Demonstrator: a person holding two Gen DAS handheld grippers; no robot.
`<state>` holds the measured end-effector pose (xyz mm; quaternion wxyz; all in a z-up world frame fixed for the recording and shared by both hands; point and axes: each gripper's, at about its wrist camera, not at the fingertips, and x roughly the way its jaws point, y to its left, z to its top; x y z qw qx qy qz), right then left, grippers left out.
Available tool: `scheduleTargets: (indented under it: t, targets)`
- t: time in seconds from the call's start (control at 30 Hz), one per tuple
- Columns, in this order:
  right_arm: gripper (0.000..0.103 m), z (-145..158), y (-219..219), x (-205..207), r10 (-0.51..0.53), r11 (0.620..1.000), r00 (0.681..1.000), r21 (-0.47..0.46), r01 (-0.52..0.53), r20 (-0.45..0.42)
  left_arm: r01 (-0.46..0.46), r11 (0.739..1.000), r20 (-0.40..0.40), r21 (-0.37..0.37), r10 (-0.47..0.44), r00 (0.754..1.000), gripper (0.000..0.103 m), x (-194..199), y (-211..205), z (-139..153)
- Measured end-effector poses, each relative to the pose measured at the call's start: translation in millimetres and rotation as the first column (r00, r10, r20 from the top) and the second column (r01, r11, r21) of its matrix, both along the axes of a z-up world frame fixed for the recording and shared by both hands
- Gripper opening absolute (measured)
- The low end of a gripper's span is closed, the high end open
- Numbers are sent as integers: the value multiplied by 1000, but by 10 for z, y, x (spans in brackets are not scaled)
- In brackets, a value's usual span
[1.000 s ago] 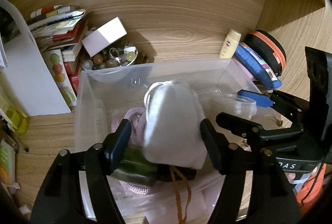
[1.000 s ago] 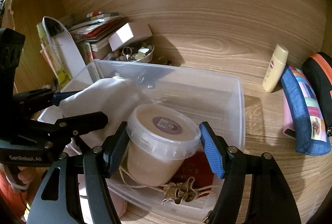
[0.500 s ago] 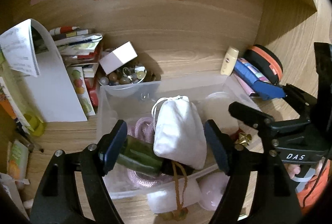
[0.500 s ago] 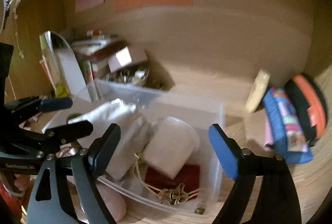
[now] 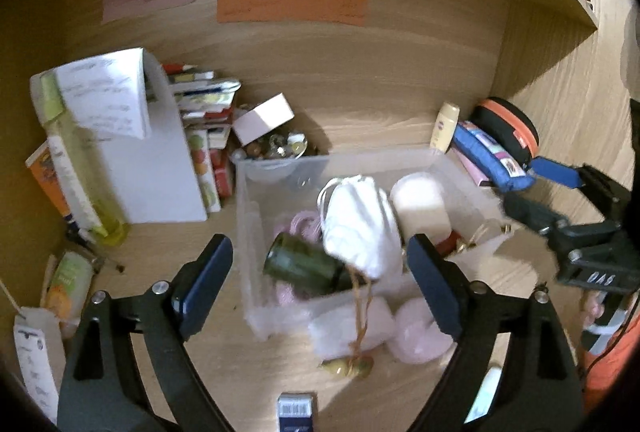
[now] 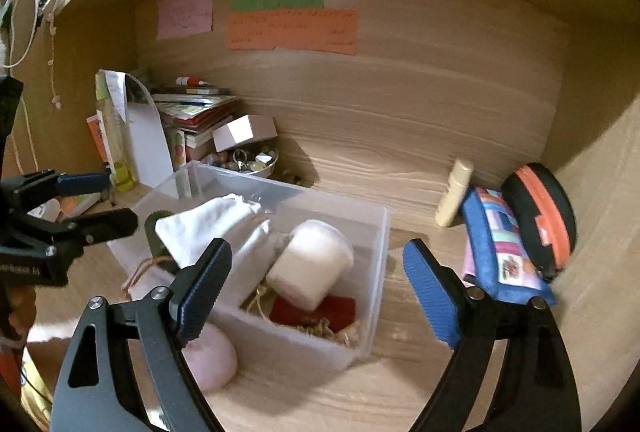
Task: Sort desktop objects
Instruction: 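Lower the white pouch and the plastic tub into the clear box and release, then grasp the green bead charm with the left gripper while the right gripper grasps the pink round box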
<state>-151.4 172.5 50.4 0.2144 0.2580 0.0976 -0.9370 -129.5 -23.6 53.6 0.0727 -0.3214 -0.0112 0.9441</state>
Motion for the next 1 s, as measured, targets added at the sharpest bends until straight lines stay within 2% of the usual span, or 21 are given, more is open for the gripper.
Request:
scheduleTargets:
  t: [0.27,0.5,0.6,0.7,0.83,0.9,1.0]
  targets:
    - [90,-59,256,319,-3,1000,1000,24,3,4,-6,1000,82,5,6,997,89,221,-113,-279]
    - [91,-281,276,490,30,995,998,89,-34,53,62,998,184,0,-61,981,89,307,7,-611]
    - [91,-385,177,506,75,991,993,101,-84,92,90,995,233,-32,-80,969,89,284,79,-759]
    - [91,-493,18,505,131,982,983,118,-146,128,116,992,266,-57,-97,959,83,242,124,-861]
    - [91,-641,-201,442,203,962,961,145,-231,188,134,990,309,-39,-115,944,69,136,128,-940]
    - [91,-704,-271,404,223,953,952,157,-258,212,135,990,312,-39,-116,943,67,109,135,-953]
    - [90,-774,-370,336,249,939,940,179,-294,234,140,989,307,-44,-120,944,54,101,153,-946]
